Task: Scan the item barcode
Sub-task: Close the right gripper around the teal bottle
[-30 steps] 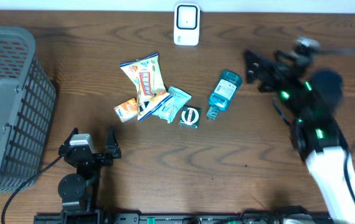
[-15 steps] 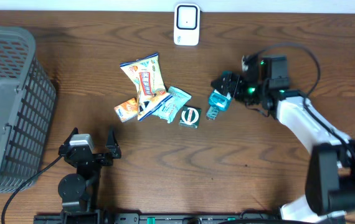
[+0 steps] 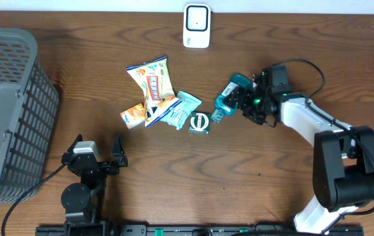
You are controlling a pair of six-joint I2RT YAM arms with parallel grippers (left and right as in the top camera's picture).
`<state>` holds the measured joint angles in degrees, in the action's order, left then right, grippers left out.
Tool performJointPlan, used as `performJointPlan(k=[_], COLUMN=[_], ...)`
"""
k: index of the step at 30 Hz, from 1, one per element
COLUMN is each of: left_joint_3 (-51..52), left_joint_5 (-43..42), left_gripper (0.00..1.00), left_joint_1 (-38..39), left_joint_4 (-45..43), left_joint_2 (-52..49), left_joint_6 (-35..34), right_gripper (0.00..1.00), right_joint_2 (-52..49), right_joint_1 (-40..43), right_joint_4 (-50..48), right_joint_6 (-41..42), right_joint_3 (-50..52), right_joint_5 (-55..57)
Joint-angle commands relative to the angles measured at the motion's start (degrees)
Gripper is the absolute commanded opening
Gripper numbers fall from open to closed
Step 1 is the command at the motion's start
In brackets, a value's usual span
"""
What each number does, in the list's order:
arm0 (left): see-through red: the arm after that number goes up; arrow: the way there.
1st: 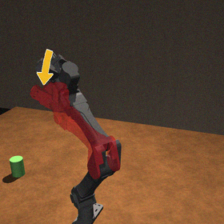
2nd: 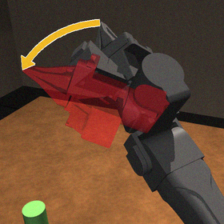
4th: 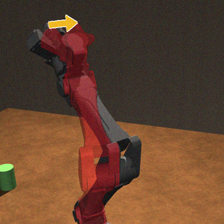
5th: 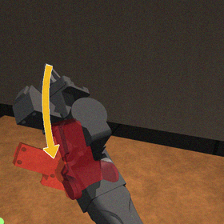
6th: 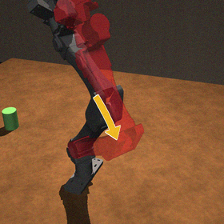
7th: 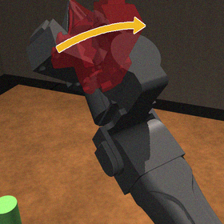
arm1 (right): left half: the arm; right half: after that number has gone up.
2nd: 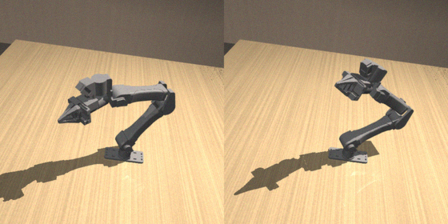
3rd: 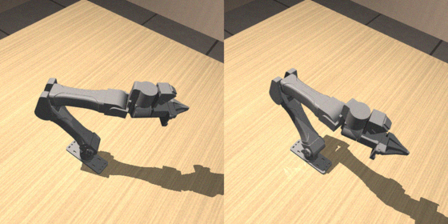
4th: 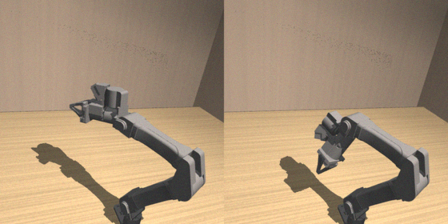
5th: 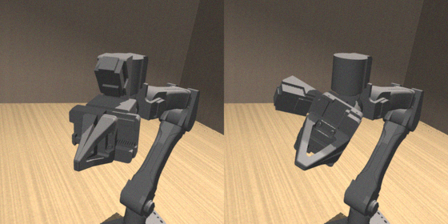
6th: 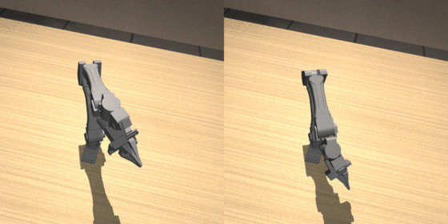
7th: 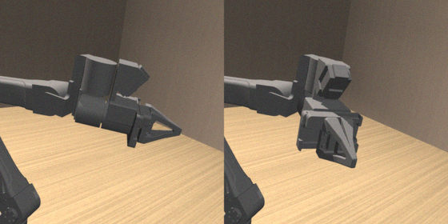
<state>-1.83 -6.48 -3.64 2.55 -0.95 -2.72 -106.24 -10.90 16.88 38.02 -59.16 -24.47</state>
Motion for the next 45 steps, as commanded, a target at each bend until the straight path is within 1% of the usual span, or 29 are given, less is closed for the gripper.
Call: performJointPlan(k=[1, 4, 6, 7, 8, 10, 11, 14, 17, 18, 20, 21, 23, 24, 25, 27, 30, 31, 36, 37, 38, 41, 42, 43, 44, 45], left_joint_3=[1.6, 1.6, 1.6, 1.6, 1.6, 1.6, 1.6, 1.6, 1.6, 1.6, 1.6, 1.6, 1.6, 1.6, 1.6, 1.6, 1.6, 1.6, 1.6, 1.6, 1.6, 1.6, 1.6, 1.6, 1.6, 1.6], left_joint_5=[-0.1, -0.1, -0.1, -0.1, -0.1, -0.1, -0.1, -0.1, -0.1, -0.1, -0.1, -0.1, -0.1, -0.1, -0.1, -0.1, -0.1, -0.1, -0.1, -0.1, -0.1, -0.1, -0.1, -0.1, -0.1, -0.1], left_gripper=[0.98, 0.98, 0.98, 0.98, 0.98, 0.98, 0.98, 0.98, 0.98, 0.98, 0.98, 0.98, 0.98, 0.98, 0.98, 0.98, 0.98, 0.98, 0.98, 0.98, 0.98, 0.98, 0.98, 0.98, 0.98, 0.98], left_joint_1=[0.1, 0.1, 0.1, 0.1, 0.1, 0.1, 0.1, 0.1, 0.1, 0.1, 0.1, 0.1, 0.1, 0.1, 0.1, 0.1, 0.1, 0.1, 0.1, 0.1, 0.1, 0.1, 0.1, 0.1, 0.1, 0.1], left_joint_4=[0.9, 0.9, 0.9, 0.9, 0.9, 0.9, 0.9, 0.9, 0.9, 0.9, 0.9, 0.9, 0.9, 0.9, 0.9, 0.9, 0.9, 0.9, 0.9, 0.9, 0.9, 0.9, 0.9, 0.9, 0.9, 0.9], left_joint_2=[0.3, 0.3, 0.3, 0.3, 0.3, 0.3, 0.3, 0.3, 0.3, 0.3, 0.3, 0.3, 0.3, 0.3, 0.3, 0.3, 0.3, 0.3, 0.3, 0.3, 0.3, 0.3, 0.3, 0.3, 0.3, 0.3], left_joint_6=[0.7, 0.7, 0.7, 0.7, 0.7, 0.7, 0.7, 0.7, 0.7, 0.7, 0.7, 0.7, 0.7, 0.7, 0.7, 0.7, 0.7, 0.7, 0.7, 0.7, 0.7, 0.7, 0.7, 0.7, 0.7, 0.7], right_gripper=[0.92, 0.89, 0.80, 0.71, 0.59, 0.45, 0.44, 0.35, 0.30, 0.29, 0.29, 0.31, 0.33, 0.36, 0.36, 0.35, 0.35, 0.40, 0.54, 0.67, 0.72, 0.79, 0.84, 0.93, 0.99, 0.99], right_joint_2=[-1.0, -2.7, -4.5, -5.5, -7.1, -9.2, -9.6, -9.9, -8.5, -7.6, -3.9, -2.7, 0.3, 1.6, 2.1, 1.5, 1.1, 1.1, 1.1, 1.1, 1.1, 1.6, 2.1, 2.4, 2.6, 3.1], right_joint_1=[-3.4, -5.6, -6.4, -6.5, -6.4, -5.6, -5.1, -3.7, -3.6, -3.5, -3.7, -3.8, -4.2, -4.6, -5.7, -7.0, -8.9, -9.8, -11.7, -11.6, -11.6, -11.4, -11.2, -11.2, -11.2, -11.2], right_joint_4=[0.4, 0.2, 0.2, 0.0, -0.5, -1.2, -1.2, -2.8, -4.1, -3.8, -3.2, -3.2, -3.0, -2.7, -1.0, 1.9, 3.5, 3.5, 2.1, 1.9, 2.1, 4.0, 5.6, 7.4, 8.5, 12.2], right_joint_6=[7.0, 9.2, 10.2, 10.2, 10.2, 10.1, 9.9, 4.6, -3.9, -6.0, -14.0, -16.5, -24.2, -28.1, -32.3, -33.0, -33.0, -33.0, -32.7, -32.0, -31.3, -30.8, -30.8, -30.8, -30.8, -30.1], right_joint_3=[0.5, 0.5, 0.5, 0.5, 0.5, 0.4, 0.4, 0.4, -0.2, -0.4, -0.9, -0.9, -0.9, -0.9, -0.9, -0.8, -0.8, -0.8, -0.9, -1.0, -1.5, -3.3, -4.7, -6.3, -7.5, -10.9], right_joint_5=[9.5, 13.0, 14.1, 14.1, 14.1, 14.9, 15.7, 18.7, 18.8, 18.8, 18.8, 18.8, 18.8, 18.8, 20.0, 22.9, 25.7, 27.0, 28.0, 28.0, 28.0, 28.0, 28.0, 28.0, 28.0, 27.8])
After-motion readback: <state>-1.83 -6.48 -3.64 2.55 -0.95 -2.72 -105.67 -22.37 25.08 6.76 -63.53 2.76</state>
